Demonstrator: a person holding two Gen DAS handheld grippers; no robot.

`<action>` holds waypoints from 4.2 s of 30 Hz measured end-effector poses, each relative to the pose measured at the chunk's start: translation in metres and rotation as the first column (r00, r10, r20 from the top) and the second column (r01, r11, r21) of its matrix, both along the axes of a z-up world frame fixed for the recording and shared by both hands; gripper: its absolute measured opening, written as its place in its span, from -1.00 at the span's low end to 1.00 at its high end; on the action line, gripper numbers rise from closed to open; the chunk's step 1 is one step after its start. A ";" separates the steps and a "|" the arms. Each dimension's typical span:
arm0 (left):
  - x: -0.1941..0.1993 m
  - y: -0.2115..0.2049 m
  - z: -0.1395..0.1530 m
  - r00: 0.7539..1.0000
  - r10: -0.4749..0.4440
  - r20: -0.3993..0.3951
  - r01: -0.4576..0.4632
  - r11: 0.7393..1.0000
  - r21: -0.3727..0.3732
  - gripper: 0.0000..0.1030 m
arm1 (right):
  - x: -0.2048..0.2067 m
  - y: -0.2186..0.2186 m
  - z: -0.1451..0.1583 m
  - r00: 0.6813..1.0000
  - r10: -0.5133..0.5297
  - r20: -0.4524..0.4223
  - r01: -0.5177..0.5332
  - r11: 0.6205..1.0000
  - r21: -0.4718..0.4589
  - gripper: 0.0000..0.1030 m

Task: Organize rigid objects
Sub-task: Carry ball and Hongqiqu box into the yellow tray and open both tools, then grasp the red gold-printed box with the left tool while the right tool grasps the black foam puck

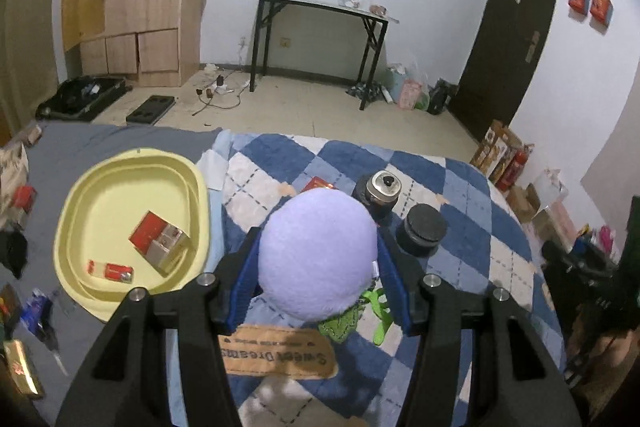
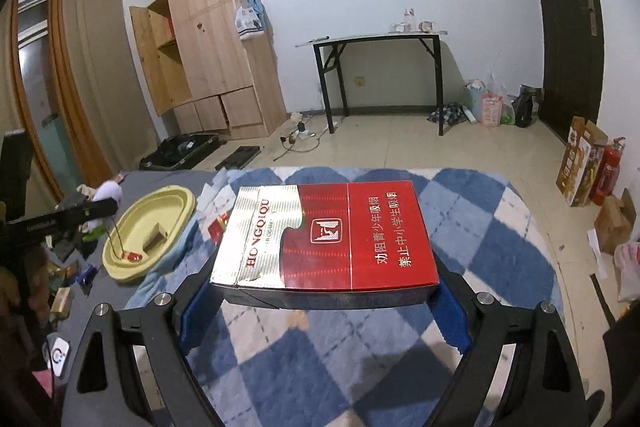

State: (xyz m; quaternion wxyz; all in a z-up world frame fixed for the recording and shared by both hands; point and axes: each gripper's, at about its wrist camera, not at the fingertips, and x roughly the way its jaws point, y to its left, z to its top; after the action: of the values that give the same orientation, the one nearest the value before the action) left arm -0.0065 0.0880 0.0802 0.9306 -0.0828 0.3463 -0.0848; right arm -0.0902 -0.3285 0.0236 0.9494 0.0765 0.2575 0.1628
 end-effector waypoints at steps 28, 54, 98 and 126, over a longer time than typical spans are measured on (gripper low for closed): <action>0.020 0.009 -0.006 1.000 0.022 -0.020 -0.022 1.000 0.000 0.11 | 0.044 0.022 -0.013 0.997 0.067 -0.030 -0.068 0.997 -0.045 0.75; 0.073 0.161 -0.015 0.959 0.268 -0.089 -0.255 0.958 0.132 0.11 | 0.057 0.147 -0.003 0.923 0.383 -0.034 -0.384 0.920 -0.080 0.75; 0.060 0.135 -0.009 0.965 0.238 -0.112 -0.240 0.971 -0.008 1.00 | 0.117 0.311 0.029 0.856 0.504 -0.116 -0.516 0.817 -0.256 0.99; 0.023 -0.022 -0.046 0.986 -0.038 -0.163 0.042 0.999 0.022 1.00 | 0.047 0.058 -0.018 0.981 0.171 -0.088 -0.183 0.973 -0.141 0.99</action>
State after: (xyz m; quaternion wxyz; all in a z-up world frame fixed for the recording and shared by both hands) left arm 0.0163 0.0663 0.0344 0.8983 -0.0709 0.4237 -0.0922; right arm -0.0436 -0.2702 0.0054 0.9237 -0.0114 0.3105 0.2243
